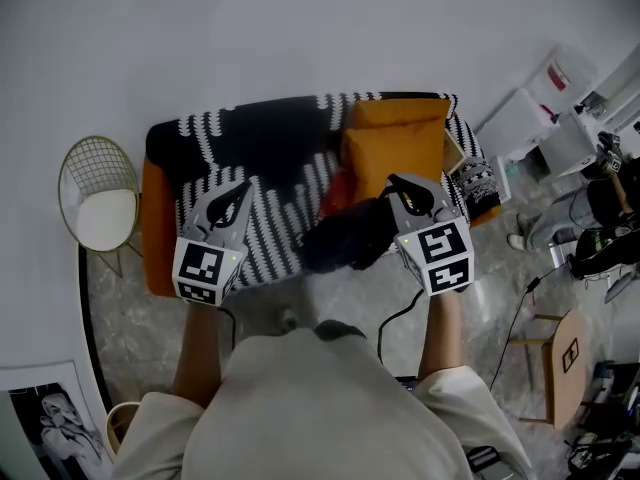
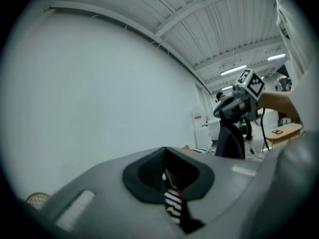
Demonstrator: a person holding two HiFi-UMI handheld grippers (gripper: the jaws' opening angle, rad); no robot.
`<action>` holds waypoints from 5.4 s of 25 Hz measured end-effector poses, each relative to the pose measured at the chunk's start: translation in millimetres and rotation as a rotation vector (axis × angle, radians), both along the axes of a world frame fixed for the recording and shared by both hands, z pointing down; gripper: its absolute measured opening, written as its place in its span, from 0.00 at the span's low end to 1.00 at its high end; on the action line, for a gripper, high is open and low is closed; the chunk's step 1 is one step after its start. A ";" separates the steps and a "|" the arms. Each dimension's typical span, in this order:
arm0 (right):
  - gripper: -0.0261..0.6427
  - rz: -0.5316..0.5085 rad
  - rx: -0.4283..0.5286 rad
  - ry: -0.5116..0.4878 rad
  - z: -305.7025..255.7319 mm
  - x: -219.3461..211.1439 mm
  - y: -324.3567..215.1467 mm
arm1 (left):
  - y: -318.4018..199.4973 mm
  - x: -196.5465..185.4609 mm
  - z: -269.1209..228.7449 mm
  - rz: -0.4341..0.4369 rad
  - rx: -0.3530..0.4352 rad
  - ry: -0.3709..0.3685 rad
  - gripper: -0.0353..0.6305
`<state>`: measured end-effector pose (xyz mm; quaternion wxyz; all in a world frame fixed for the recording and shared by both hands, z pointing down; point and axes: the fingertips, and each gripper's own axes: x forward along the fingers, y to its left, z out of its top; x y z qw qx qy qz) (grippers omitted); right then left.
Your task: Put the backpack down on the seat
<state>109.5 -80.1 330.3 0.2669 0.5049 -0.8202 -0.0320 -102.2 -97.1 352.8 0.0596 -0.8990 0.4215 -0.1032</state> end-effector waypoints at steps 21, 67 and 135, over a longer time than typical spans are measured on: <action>0.05 -0.104 -0.012 0.005 10.4 -41.3 -118.3 | -78.8 -25.6 9.2 -0.065 -0.019 -0.033 0.06; 0.05 -0.476 -0.400 0.104 255.4 -44.1 -483.9 | -367.2 11.7 121.0 -0.373 -0.241 -0.104 0.06; 0.44 -0.013 -0.554 -0.099 316.5 60.5 -544.6 | -378.1 -15.6 173.7 -0.377 -0.287 -0.035 0.06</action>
